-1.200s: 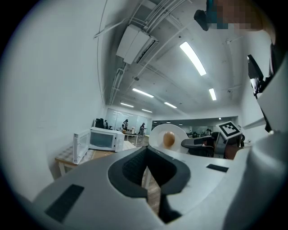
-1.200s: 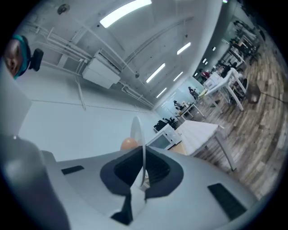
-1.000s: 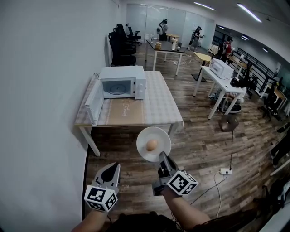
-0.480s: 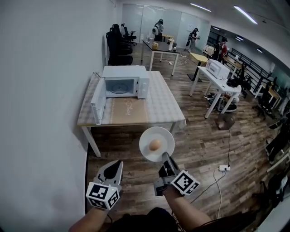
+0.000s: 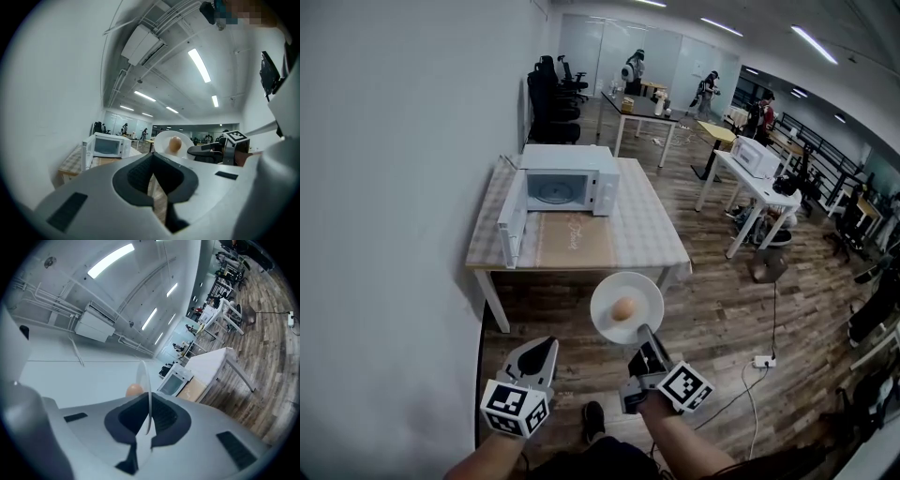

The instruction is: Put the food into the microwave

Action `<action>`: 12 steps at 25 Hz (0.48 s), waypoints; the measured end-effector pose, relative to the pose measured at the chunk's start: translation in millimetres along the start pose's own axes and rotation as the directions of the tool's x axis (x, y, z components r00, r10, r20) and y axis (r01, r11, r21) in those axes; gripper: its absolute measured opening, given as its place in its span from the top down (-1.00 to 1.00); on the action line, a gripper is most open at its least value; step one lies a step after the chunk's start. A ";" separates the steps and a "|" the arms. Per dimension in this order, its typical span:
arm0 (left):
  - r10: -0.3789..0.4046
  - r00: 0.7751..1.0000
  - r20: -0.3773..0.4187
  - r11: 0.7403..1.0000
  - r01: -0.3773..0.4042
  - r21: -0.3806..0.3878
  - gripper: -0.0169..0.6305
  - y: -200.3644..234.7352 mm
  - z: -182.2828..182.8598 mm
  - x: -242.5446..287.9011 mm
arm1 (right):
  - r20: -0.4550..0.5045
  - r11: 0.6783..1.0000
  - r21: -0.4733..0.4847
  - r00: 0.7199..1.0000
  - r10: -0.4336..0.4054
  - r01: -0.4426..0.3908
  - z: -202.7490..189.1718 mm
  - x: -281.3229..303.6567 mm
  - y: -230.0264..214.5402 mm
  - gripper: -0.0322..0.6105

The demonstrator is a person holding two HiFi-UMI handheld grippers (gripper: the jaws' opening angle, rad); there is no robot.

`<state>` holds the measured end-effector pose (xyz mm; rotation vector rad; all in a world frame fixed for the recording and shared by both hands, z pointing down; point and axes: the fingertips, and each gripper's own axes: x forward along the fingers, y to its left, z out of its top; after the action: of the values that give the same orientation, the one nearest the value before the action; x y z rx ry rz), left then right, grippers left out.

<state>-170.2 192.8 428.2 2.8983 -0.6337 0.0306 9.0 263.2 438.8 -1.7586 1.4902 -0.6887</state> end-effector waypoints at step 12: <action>0.068 0.997 -0.024 0.997 -0.067 0.023 0.92 35.6 6.7 54.5 | -0.038 0.999 0.006 0.998 0.041 -0.041 9.8 66.5 -18.7 0.86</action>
<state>-135.6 137.3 430.6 2.8920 -0.7311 0.0825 40.4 201.2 444.4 -1.7154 1.5447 -0.7083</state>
